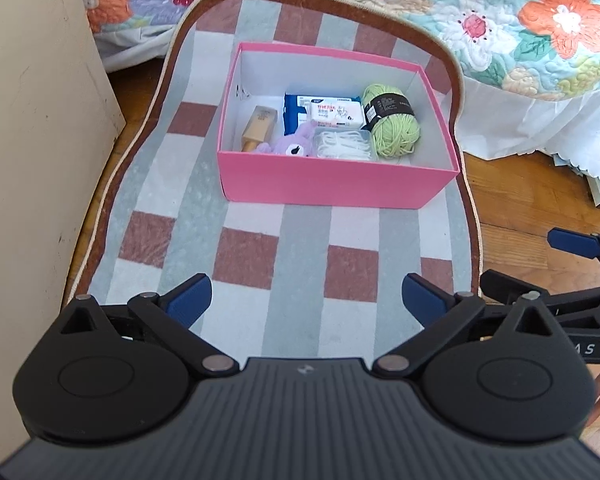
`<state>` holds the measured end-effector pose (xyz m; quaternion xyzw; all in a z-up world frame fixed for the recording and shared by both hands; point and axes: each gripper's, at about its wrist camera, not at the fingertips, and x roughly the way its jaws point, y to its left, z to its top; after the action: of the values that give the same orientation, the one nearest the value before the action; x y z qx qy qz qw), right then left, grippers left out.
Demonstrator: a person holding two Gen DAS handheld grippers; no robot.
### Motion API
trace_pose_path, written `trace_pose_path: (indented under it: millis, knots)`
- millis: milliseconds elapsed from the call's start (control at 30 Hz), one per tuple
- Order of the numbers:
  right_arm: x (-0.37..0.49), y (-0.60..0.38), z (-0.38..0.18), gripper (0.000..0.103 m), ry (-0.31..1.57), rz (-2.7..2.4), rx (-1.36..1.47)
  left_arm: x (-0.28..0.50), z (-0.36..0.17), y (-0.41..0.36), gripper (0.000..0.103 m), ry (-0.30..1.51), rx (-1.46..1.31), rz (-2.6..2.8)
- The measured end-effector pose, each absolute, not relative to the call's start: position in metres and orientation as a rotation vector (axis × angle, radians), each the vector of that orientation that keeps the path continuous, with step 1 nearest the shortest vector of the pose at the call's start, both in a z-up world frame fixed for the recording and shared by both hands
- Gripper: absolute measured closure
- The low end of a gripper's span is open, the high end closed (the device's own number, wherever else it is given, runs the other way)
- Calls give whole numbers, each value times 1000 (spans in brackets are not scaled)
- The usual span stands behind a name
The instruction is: Organize objects
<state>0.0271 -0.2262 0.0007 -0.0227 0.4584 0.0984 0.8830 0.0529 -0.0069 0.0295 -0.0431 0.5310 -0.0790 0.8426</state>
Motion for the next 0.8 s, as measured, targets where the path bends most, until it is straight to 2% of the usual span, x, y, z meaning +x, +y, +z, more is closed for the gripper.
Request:
trace_pose_path:
  millis: [800]
  knots:
    - [23,-243,2,0,974,84,32,53,28,-11,0,1148,-66,-114]
